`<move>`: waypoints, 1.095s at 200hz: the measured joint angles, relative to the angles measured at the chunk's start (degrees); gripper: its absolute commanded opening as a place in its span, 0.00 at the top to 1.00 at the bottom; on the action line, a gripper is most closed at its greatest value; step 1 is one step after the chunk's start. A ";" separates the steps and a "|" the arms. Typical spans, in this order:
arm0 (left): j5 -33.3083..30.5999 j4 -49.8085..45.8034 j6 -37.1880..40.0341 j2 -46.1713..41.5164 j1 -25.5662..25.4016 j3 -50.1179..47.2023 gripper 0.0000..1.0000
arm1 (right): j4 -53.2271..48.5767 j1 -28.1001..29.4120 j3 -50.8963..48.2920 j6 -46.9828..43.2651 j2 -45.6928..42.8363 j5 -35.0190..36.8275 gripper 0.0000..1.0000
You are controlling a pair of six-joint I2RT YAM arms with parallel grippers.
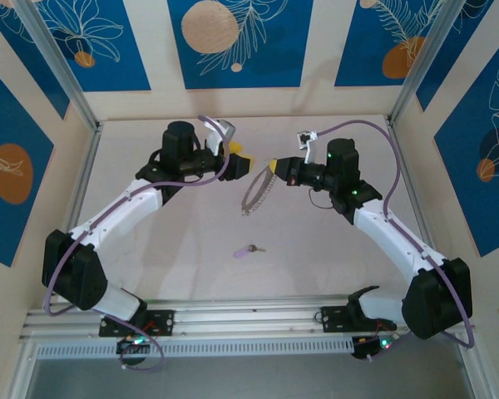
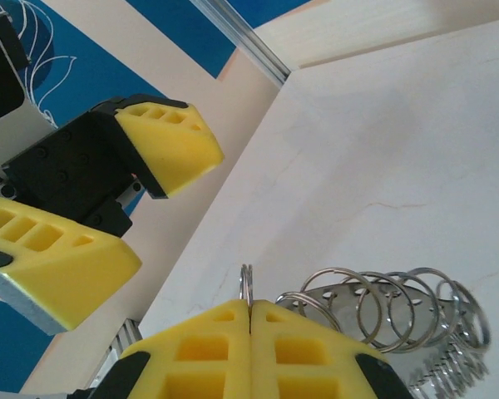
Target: Put the keys on the keyring
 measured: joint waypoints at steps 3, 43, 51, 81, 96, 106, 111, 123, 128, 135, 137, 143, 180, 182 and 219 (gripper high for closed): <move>-0.11 -0.02 -0.09 0.00 0.00 0.00 0.30 | -0.44 0.04 0.26 -0.02 0.00 0.11 1.00; -0.42 -0.17 -1.46 0.00 0.09 -0.04 0.30 | -8.11 0.11 4.63 -0.46 -2.01 2.84 1.00; -0.44 -0.39 -1.88 0.00 0.09 -0.04 0.30 | -9.16 0.11 5.25 -0.44 -2.67 3.26 1.00; -0.59 -1.44 -3.02 0.26 0.09 0.15 0.30 | -12.09 0.11 5.57 -0.42 -5.20 4.50 1.00; -0.57 -2.12 -3.58 0.70 0.09 0.70 0.30 | -13.14 0.11 5.60 -0.42 -5.84 4.87 1.00; -0.59 -2.27 -3.76 0.83 0.09 1.01 0.30 | -13.62 0.11 5.70 -0.37 -5.92 5.03 1.00; -0.59 -2.43 -3.96 0.85 0.11 1.09 0.30 | -13.84 0.11 5.79 -0.37 -5.92 5.07 1.00; -0.61 -2.93 -4.07 0.85 0.09 1.44 0.30 | -14.21 0.11 5.84 -0.22 -5.92 5.22 1.00; -0.81 -3.21 -4.13 0.85 0.11 1.62 0.30 | -14.27 0.11 5.86 -0.17 -5.92 5.27 1.00; -0.98 -3.50 -4.17 0.85 0.11 1.77 0.30 | -14.34 0.13 5.88 0.02 -5.90 5.29 1.00; -1.03 -3.52 -4.20 0.85 0.11 1.79 0.29 | -14.36 0.13 5.90 0.07 -5.90 5.29 1.00; -1.38 -3.80 -4.22 0.85 0.11 1.97 0.28 | -14.43 0.15 5.92 0.24 -5.90 5.29 1.00; -4.76 -6.99 -5.22 0.55 0.11 2.82 0.23 | -15.13 0.76 7.65 1.36 -5.88 5.70 1.00; -4.96 -7.23 -5.22 0.52 0.11 2.84 0.23 | -15.21 0.79 7.76 1.38 -5.88 5.73 1.00; -6.84 -8.92 -5.25 -0.31 0.17 2.84 0.27 | -15.50 1.57 9.51 1.75 -5.99 6.69 1.00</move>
